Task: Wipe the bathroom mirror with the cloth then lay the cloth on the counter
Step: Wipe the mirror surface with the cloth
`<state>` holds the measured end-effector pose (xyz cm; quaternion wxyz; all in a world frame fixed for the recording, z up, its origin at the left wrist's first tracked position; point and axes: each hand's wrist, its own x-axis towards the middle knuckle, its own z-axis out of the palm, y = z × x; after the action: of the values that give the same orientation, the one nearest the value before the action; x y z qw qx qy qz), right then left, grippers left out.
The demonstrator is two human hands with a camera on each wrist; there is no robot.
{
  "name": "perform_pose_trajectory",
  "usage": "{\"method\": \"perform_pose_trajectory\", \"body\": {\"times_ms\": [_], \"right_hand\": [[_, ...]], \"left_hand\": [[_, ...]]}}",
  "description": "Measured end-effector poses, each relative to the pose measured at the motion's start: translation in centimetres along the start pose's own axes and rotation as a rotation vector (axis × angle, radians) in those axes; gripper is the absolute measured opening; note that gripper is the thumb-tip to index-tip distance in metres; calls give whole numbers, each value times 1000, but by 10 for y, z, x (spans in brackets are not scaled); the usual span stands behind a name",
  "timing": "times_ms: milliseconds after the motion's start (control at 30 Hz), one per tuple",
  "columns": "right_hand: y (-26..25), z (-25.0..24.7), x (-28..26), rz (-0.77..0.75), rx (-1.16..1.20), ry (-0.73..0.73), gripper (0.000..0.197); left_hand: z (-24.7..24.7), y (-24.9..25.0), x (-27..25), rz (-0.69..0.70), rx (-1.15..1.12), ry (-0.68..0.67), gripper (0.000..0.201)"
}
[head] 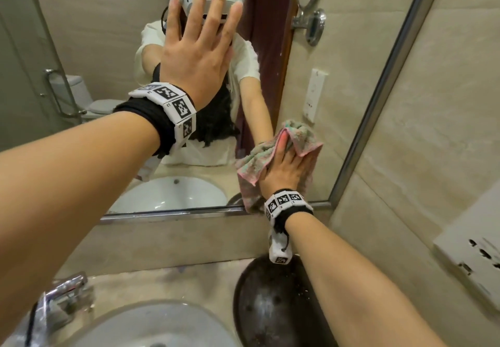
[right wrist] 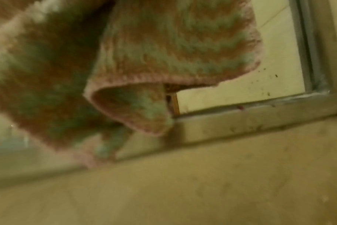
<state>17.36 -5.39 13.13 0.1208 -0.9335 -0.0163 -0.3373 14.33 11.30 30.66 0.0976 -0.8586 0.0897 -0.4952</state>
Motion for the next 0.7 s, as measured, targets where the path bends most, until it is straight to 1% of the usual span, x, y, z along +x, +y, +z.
{"method": "perform_pose_trajectory", "body": {"times_ms": [100, 200, 300, 367, 400, 433, 467, 500, 533, 600, 667, 700], "right_hand": [[5, 25, -23, -269, -80, -28, 74], [7, 37, -22, -386, -131, -24, 68], [22, 39, -15, -500, -185, 41, 66], [30, 41, -12, -515, -202, 70, 67], [31, 42, -12, -513, -204, 71, 71], [30, 43, -13, -507, -202, 69, 75], [29, 43, -14, -501, -200, 73, 78], [28, 43, -15, -494, -198, 75, 77], [29, 43, -15, -492, -196, 74, 72], [35, 45, -16, -498, -212, 86, 64], [40, 51, -18, -494, -220, 110, 71], [43, 54, -22, -476, -202, 105, 74]], "left_hand": [[-2, 3, 0, -27, -5, -38, 51], [-4, 2, -1, -50, 0, -52, 52], [-3, 2, 0, -71, 6, -51, 53], [1, 4, -1, -91, 14, -5, 52], [6, 7, -5, -90, 21, 25, 52], [11, 11, -12, -57, 36, 65, 52], [19, 16, -21, 6, 65, 111, 52], [28, 20, -31, 84, 96, 155, 52], [35, 24, -42, 152, 112, 182, 52], [52, 28, -61, 237, 91, 150, 54], [66, 29, -76, 277, 68, 104, 56], [70, 27, -82, 287, 74, 104, 57]]}}
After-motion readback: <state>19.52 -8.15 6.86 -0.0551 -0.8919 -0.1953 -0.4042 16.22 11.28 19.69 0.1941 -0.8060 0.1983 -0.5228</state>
